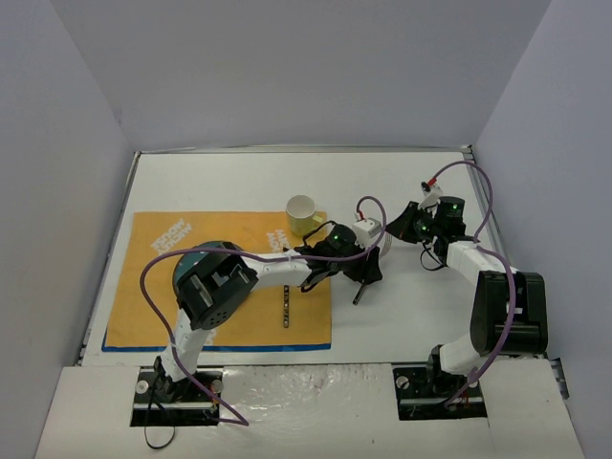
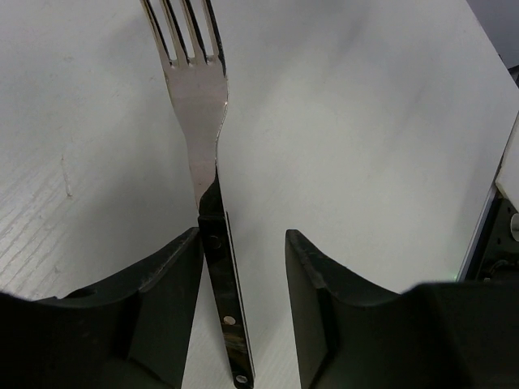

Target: Set the dinner table for one person

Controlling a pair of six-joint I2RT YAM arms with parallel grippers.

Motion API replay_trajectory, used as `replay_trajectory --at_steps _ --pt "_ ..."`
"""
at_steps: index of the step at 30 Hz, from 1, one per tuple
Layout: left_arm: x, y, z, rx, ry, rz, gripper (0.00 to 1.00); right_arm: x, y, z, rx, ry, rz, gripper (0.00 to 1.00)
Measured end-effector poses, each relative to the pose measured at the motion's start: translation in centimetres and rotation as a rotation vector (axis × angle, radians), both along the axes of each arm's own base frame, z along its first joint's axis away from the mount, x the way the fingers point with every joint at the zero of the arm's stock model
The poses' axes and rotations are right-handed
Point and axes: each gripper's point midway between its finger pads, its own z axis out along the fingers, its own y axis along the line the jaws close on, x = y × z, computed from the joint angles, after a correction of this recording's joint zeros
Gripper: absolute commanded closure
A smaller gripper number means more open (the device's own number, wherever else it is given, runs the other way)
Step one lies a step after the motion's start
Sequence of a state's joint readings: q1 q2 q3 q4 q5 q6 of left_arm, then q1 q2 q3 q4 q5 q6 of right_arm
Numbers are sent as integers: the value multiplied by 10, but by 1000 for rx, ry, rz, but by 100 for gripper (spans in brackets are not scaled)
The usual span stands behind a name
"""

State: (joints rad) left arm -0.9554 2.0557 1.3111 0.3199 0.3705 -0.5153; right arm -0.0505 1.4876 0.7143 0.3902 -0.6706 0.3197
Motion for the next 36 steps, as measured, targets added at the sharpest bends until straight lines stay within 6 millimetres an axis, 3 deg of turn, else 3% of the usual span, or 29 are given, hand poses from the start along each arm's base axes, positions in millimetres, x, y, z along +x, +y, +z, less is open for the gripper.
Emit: replay_trajectory --at_steps 6,11,16,19,20,24,29,33,36 --pt "-3 -3 -1 -9 21 -16 67 -1 1 0 0 -3 9 100" --pt "-2 -2 -1 -13 31 -17 79 -1 2 1 2 -6 17 100" --pt "3 2 -2 -12 39 -7 98 -1 2 1 1 -10 20 100" --pt "7 5 -3 -11 50 5 100 1 1 2 -6 -21 19 100" --pt "8 6 -2 -11 51 6 100 1 0 2 -8 -25 19 96" --pt "7 10 -3 8 49 3 100 -1 1 4 -16 -26 26 59" --pt "5 24 0 76 23 6 100 -6 2 12 -49 -20 26 30" --pt "5 42 20 142 -14 25 100 -2 0 43 -82 -71 8 9" --pt "8 58 49 182 -66 54 100 4 -5 77 -108 -129 -26 3"
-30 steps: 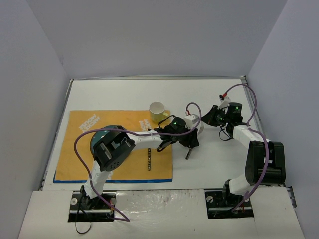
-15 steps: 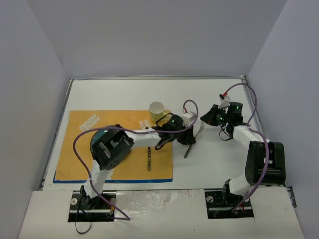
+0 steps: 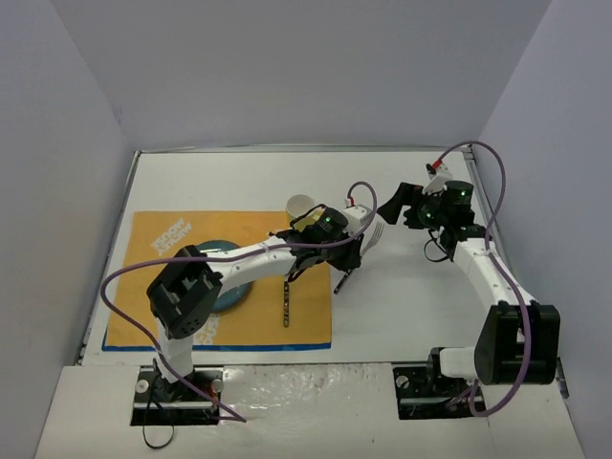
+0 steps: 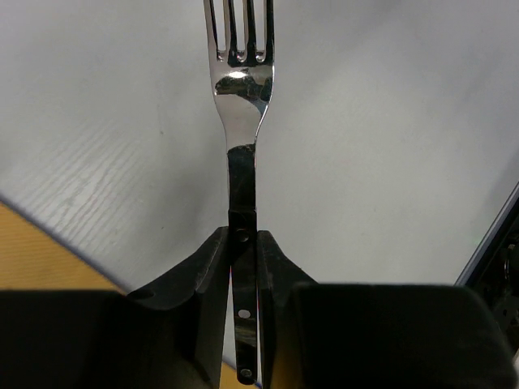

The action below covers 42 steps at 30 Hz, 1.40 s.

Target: Set the dinner table for one person

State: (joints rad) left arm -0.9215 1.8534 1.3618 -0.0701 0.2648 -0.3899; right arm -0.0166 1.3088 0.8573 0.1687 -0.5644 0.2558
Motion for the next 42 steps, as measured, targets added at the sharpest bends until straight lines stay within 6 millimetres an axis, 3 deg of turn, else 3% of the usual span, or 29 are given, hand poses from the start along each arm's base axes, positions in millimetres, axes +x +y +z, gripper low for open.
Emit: replay_trajectory --at_steps 6,9,13,17,21,24,27,30,33,37,42 --pt "4 40 61 51 -100 79 100 5 -15 69 -45 -118 -86 0" --pt "14 86 75 108 -128 181 100 -3 -23 90 -64 -149 -134 0" --pt "42 182 81 184 -123 411 100 -20 -30 107 -82 -181 -173 0" --pt "56 285 74 258 -98 668 100 -27 -30 108 -87 -171 -175 0" --pt "37 363 65 324 -82 831 100 -32 -17 102 -91 -150 -140 0" --pt "29 414 64 360 -95 941 100 -38 6 100 -97 -148 -72 0" --pt "21 460 51 437 -99 1011 100 -45 33 96 -112 -147 13 0" --pt "14 490 29 545 -64 1008 100 -57 60 91 -129 -152 103 0" --pt "14 503 9 601 -27 971 100 -65 73 84 -147 -150 157 0" --pt "15 519 -8 596 10 951 100 -77 75 73 -185 -144 176 0" --pt "14 534 -24 633 47 917 100 -88 74 77 -207 -176 182 0"
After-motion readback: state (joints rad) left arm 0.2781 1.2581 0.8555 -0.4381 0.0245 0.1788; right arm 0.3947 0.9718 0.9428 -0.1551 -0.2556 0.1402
